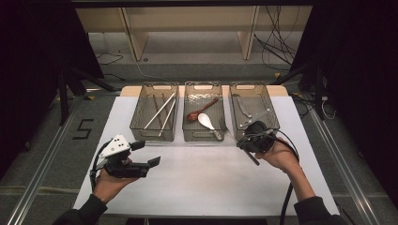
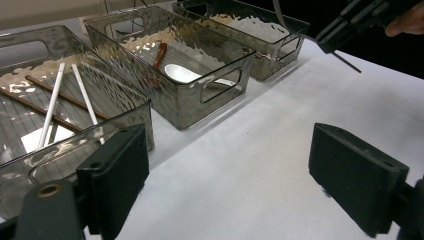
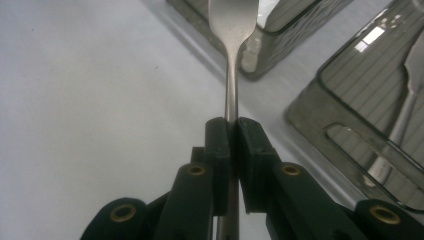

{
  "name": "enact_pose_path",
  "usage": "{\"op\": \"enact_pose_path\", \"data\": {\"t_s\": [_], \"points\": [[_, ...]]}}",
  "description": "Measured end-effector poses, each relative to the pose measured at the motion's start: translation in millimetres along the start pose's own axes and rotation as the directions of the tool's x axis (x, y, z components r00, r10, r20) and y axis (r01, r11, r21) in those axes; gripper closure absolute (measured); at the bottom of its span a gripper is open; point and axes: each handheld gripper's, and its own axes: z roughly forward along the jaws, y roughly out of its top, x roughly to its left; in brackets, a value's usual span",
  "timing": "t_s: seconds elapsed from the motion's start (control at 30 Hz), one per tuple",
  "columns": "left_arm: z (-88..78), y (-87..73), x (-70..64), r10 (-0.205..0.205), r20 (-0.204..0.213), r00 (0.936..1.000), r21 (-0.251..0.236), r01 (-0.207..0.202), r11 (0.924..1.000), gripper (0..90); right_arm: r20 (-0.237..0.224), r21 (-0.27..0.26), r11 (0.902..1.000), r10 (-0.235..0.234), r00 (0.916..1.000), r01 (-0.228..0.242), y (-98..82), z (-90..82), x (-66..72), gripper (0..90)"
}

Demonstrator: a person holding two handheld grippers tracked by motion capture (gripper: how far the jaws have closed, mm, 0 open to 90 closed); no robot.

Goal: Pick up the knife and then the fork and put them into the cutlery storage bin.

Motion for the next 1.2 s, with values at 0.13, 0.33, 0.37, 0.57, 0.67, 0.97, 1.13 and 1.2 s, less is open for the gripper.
{"op": "enact_pose_path", "data": {"t_s": [0.13, 0.33, 0.37, 0.57, 0.67, 0.97, 1.13, 1.2], "points": [[0.0, 0.0, 0.1, 0.001, 0.0, 1.0, 0.001, -0.001, 1.0, 15.8, 0.005, -0.035, 0.999, 0.029, 0.9996, -0.029, 1.0, -6.9, -6.5, 84.6], [0.3, -0.2, 0.0, 0.002, -0.001, 1.0, 0.003, -0.002, 1.0, 15.8, 0.017, -0.078, 0.9952, 0.06, 0.9981, -0.058, 2.4, -16.2, -16.2, 84.6], [0.2, -0.1, 0.0, 0.002, -0.001, 1.0, 0.002, -0.002, 1.0, 15.8, 0.017, -0.085, 0.9942, 0.068, 0.9975, -0.066, 2.5, -17.2, -17.6, 84.6], [-0.1, 0.1, 0.4, 0.001, -0.004, 1.0, 0.002, -0.001, 1.0, 15.7, 0.024, -0.112, 0.9886, 0.104, 0.9943, -0.101, 2.8, -23.2, -27.6, 84.6], [0.6, 0.0, -0.3, 0.0, -0.004, 1.0, -0.001, 0.0, 1.0, 15.8, 0.038, -0.119, 0.986, 0.122, 0.9918, -0.117, 1.6, -24.1, -32.9, 84.6], [0.5, -0.2, -0.1, 0.003, -0.004, 1.0, -0.001, -0.003, 1.0, 15.8, 0.07, -0.125, 0.9801, 0.164, 0.9839, -0.155, 1.1, -22.4, -49.0, 84.6], [0.7, -0.4, 0.0, 0.003, -0.004, 1.0, 0.002, -0.003, 1.0, 15.8, 0.081, -0.144, 0.9744, 0.185, 0.9794, -0.172, 9.2, -25.0, -59.3, 84.6], [0.9, -0.6, 0.0, -0.002, -0.004, 1.0, -0.003, 0.002, 1.0, 15.8, 0.088, -0.148, 0.9731, 0.19, 0.9778, -0.176, 13.5, -26.7, -63.3, 84.6]]}}
